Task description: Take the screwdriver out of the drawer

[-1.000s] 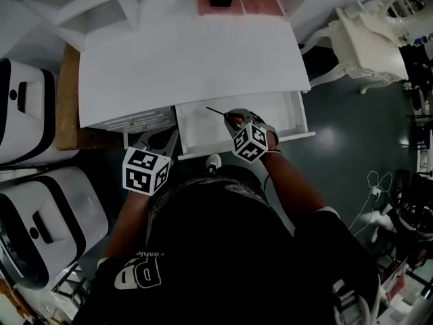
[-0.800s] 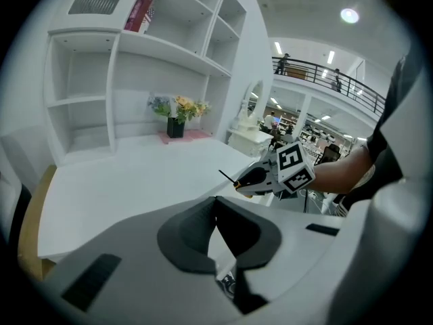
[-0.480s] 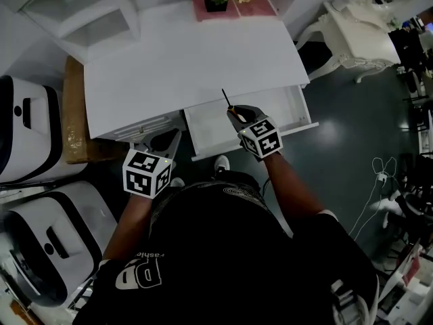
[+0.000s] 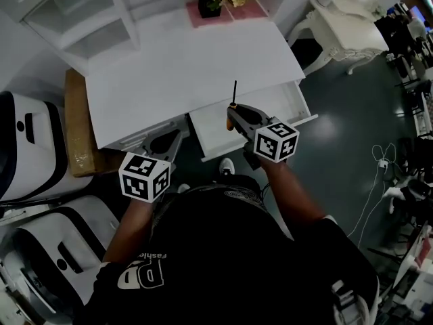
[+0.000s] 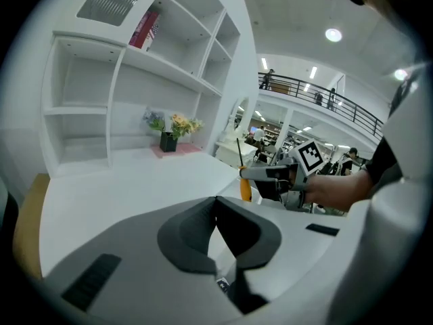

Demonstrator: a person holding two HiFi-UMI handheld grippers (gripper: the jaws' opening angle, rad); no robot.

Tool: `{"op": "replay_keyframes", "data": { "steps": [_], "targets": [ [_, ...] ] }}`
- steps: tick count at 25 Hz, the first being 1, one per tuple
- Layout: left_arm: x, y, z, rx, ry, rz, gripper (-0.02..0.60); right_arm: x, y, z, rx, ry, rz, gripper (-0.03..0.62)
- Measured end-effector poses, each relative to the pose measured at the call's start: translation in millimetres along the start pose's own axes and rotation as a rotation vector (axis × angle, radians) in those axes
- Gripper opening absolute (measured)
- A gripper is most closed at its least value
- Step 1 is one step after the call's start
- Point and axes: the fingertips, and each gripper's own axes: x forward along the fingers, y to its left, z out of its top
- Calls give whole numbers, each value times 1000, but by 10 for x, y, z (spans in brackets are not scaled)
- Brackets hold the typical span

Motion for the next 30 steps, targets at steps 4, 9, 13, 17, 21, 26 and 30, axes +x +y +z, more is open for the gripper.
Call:
{"op": "replay_keyframes", "data": {
  "steps": [4,9,13,17,21,26,30],
  "targets": [
    [-183,15,46,-20,-40,-31,14,-98,318,59,113,-71,37,75],
    [-392,45,88,-22,-72,-71,14,-174,650,33,200,-133,50,75],
    [-552,13,77,0,-78,-115,14,-256,869,12,255,-188,43,75],
    [-675,-49,65,20,-85,-153,14,-391,1039,30,325,-249,45,75],
    [-766,-133,8,32,-91,-191,14,-579,1203,32,383,-305,37,77],
    [-875,-260,-57,40,-95,-240,14,-786,1393,7,434,-365,33,77],
    [-917,-375,-129,52,-83,-270,14,-944,1500,-21,457,-403,33,77]
  ]
}}
